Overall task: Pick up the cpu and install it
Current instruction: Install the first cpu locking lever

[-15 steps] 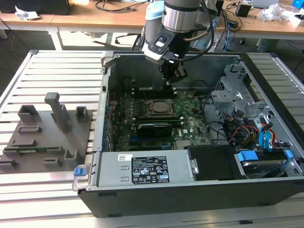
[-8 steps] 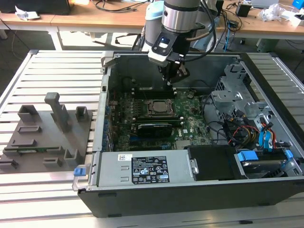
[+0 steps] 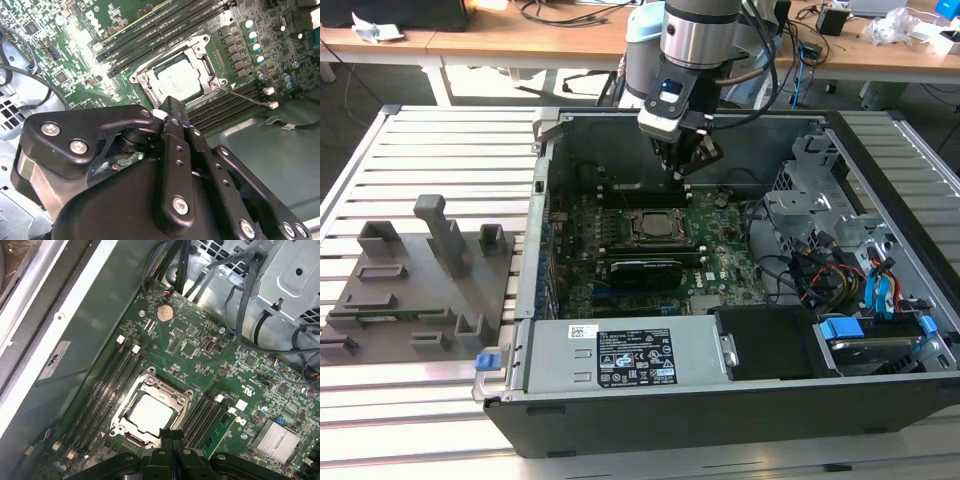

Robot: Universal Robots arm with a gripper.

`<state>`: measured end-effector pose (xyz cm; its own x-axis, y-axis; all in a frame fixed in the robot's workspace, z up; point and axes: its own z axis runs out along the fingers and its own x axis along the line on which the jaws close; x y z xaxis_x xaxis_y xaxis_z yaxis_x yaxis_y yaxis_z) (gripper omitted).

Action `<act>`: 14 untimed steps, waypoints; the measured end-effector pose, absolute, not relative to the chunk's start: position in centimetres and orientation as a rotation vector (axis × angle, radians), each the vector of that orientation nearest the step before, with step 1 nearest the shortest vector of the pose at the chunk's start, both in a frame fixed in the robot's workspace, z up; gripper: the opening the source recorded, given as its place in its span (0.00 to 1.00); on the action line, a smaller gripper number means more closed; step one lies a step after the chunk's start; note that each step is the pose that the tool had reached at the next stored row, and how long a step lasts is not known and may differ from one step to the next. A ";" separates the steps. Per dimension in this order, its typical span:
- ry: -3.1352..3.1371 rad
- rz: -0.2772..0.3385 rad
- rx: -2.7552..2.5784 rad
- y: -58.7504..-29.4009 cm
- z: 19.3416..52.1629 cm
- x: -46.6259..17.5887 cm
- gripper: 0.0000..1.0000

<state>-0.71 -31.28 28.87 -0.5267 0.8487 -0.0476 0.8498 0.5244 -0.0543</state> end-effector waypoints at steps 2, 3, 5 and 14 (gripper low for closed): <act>2.740 -0.110 1.501 -31.3 28.9 -0.7 0.11; 2.743 -0.110 1.494 -31.3 28.9 -0.7 0.11; 2.754 -0.110 1.474 -31.3 28.9 -0.7 0.11; 2.794 -0.109 1.392 -31.3 28.9 -0.7 0.11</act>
<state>-0.71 -31.28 28.87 -0.6025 0.7967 -0.0476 0.7980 0.6002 -0.0542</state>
